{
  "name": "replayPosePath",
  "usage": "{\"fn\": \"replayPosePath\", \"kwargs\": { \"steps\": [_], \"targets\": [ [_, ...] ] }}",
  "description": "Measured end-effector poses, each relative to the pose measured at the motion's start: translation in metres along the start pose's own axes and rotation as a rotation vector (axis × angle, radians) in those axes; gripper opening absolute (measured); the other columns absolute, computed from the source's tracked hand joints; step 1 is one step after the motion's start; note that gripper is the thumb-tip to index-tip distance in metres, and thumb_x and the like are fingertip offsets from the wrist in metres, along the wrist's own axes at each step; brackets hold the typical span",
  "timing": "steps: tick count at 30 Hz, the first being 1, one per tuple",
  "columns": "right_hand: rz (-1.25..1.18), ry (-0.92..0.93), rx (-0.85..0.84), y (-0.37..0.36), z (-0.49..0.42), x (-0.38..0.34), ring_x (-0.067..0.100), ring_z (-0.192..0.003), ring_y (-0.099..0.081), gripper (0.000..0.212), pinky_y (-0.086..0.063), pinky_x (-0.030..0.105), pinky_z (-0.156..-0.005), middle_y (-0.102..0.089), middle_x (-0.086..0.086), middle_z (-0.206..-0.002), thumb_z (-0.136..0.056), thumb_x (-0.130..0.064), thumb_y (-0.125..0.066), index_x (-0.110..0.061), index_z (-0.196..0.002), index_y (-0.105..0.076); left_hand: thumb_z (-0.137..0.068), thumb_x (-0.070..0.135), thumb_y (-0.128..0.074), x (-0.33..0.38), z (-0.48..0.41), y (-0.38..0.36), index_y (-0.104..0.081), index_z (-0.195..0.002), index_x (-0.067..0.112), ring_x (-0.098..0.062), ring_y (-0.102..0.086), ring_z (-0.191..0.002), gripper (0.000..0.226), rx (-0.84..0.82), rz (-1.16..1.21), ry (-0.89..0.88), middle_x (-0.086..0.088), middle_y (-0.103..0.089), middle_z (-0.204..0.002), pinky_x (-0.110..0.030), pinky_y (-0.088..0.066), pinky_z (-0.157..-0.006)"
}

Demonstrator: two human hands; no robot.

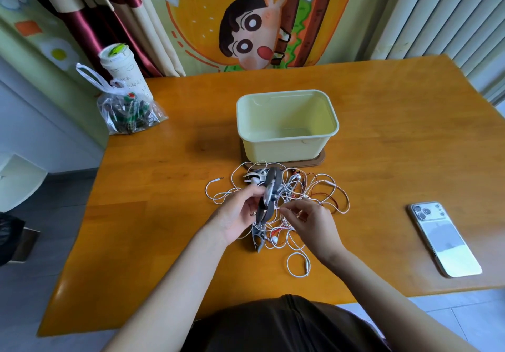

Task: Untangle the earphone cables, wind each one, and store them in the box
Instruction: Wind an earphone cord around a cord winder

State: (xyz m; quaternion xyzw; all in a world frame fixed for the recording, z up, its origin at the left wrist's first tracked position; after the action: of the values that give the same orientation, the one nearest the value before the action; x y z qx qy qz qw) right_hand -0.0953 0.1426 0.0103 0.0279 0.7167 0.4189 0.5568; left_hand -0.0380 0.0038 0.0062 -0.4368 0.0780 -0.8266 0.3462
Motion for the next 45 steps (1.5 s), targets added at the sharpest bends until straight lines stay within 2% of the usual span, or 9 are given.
{"fn": "replayPosePath", "kwargs": {
  "steps": [8,12,18,22,27,31,35,40,45],
  "targets": [
    [0.164,0.004,-0.036,0.032,-0.033,-0.005,-0.001,-0.062,-0.052,0.005,-0.036,0.011,-0.052,-0.060,-0.018,-0.077,-0.079,-0.031,-0.073,-0.026,-0.080,-0.074,-0.084,0.016,-0.068,0.009,0.006,0.001,-0.065,-0.084,0.017,-0.013,-0.059,-0.087,0.003,-0.003,-0.707,-0.021,0.000,-0.064,-0.087,-0.024,-0.047,-0.079],
    [0.212,0.053,-0.086,0.034,-0.041,-0.013,0.010,-0.071,-0.058,0.007,-0.049,0.028,-0.061,-0.065,-0.007,-0.085,-0.079,-0.025,-0.074,-0.022,-0.085,-0.075,-0.084,0.018,-0.070,0.014,0.006,-0.001,-0.064,-0.097,0.019,0.000,-0.051,-0.075,0.015,0.080,-0.942,-0.110,0.013,-0.054,-0.081,-0.009,-0.038,-0.060],
    [0.204,0.039,-0.089,0.034,-0.046,-0.015,0.006,-0.069,-0.050,0.009,-0.035,0.009,-0.058,-0.059,-0.007,-0.086,-0.083,-0.020,-0.070,-0.017,-0.090,-0.075,-0.084,0.014,-0.069,0.015,0.003,0.001,-0.062,-0.083,0.021,-0.004,-0.049,-0.071,0.010,0.095,-0.907,-0.144,0.001,-0.055,-0.085,-0.009,-0.038,-0.058],
    [0.191,0.057,-0.073,0.031,-0.043,-0.024,0.009,-0.072,-0.054,0.008,-0.038,0.009,-0.060,-0.063,-0.002,-0.091,-0.084,-0.018,-0.069,-0.017,-0.090,-0.074,-0.085,0.022,-0.070,0.013,-0.004,0.006,-0.064,-0.097,0.015,-0.008,-0.055,-0.080,0.015,0.190,-0.856,-0.202,0.001,-0.063,-0.091,-0.017,-0.042,-0.066],
    [0.066,0.165,0.054,0.027,-0.025,-0.041,0.018,-0.074,-0.062,0.010,-0.054,0.032,-0.069,-0.064,0.004,-0.087,-0.085,-0.010,-0.068,-0.010,-0.092,-0.074,-0.091,0.021,-0.062,0.005,-0.011,0.005,-0.065,-0.089,0.011,-0.010,-0.064,-0.076,0.010,0.194,-0.419,-0.181,-0.004,-0.067,-0.087,-0.016,-0.050,-0.061],
    [-0.053,0.203,0.119,0.024,-0.007,-0.046,0.004,-0.075,-0.058,0.017,-0.047,0.012,-0.066,-0.062,-0.002,-0.088,-0.088,-0.009,-0.064,-0.011,-0.103,-0.072,-0.093,0.016,-0.058,-0.003,-0.009,0.000,-0.066,-0.092,0.008,-0.009,-0.067,-0.071,0.011,0.146,-0.080,-0.120,-0.001,-0.071,-0.077,-0.026,-0.051,-0.075],
    [-0.112,0.192,0.144,0.021,0.005,-0.046,-0.008,-0.084,-0.058,0.022,-0.044,0.005,-0.070,-0.062,-0.010,-0.093,-0.087,-0.008,-0.063,-0.013,-0.108,-0.070,-0.093,0.013,-0.058,-0.006,-0.005,-0.011,-0.068,-0.088,0.007,-0.015,-0.069,-0.077,0.013,0.094,0.129,-0.097,-0.005,-0.072,-0.080,-0.032,-0.055,-0.082],
    [-0.114,0.149,0.211,0.031,0.005,-0.043,-0.005,-0.083,-0.057,0.017,-0.044,0.005,-0.070,-0.061,-0.010,-0.090,-0.087,-0.010,-0.064,-0.017,-0.101,-0.071,-0.090,0.014,-0.058,-0.007,-0.002,-0.019,-0.068,-0.100,0.006,-0.023,-0.066,-0.095,0.016,0.024,0.203,-0.067,-0.009,-0.071,-0.092,-0.033,-0.057,-0.081],
    [-0.138,0.138,0.259,0.037,0.003,-0.044,-0.001,-0.082,-0.059,0.011,-0.046,0.008,-0.069,-0.064,-0.006,-0.087,-0.087,-0.011,-0.065,-0.018,-0.096,-0.068,-0.092,0.015,-0.053,-0.004,0.001,-0.024,-0.065,-0.099,0.007,-0.014,-0.065,-0.072,0.016,0.010,0.149,-0.061,-0.006,-0.068,-0.081,-0.027,-0.053,-0.068]
  ]
}}
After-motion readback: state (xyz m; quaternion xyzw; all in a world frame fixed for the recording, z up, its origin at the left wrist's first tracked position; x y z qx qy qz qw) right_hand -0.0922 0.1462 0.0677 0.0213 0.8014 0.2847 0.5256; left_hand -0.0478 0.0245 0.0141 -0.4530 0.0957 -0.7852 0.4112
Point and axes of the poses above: each hand's wrist, its own z-axis away from the middle knuckle, its own y-axis out of the back of the hand, x = y × z, the point moved 5 cm from there along -z, towards the middle knuckle
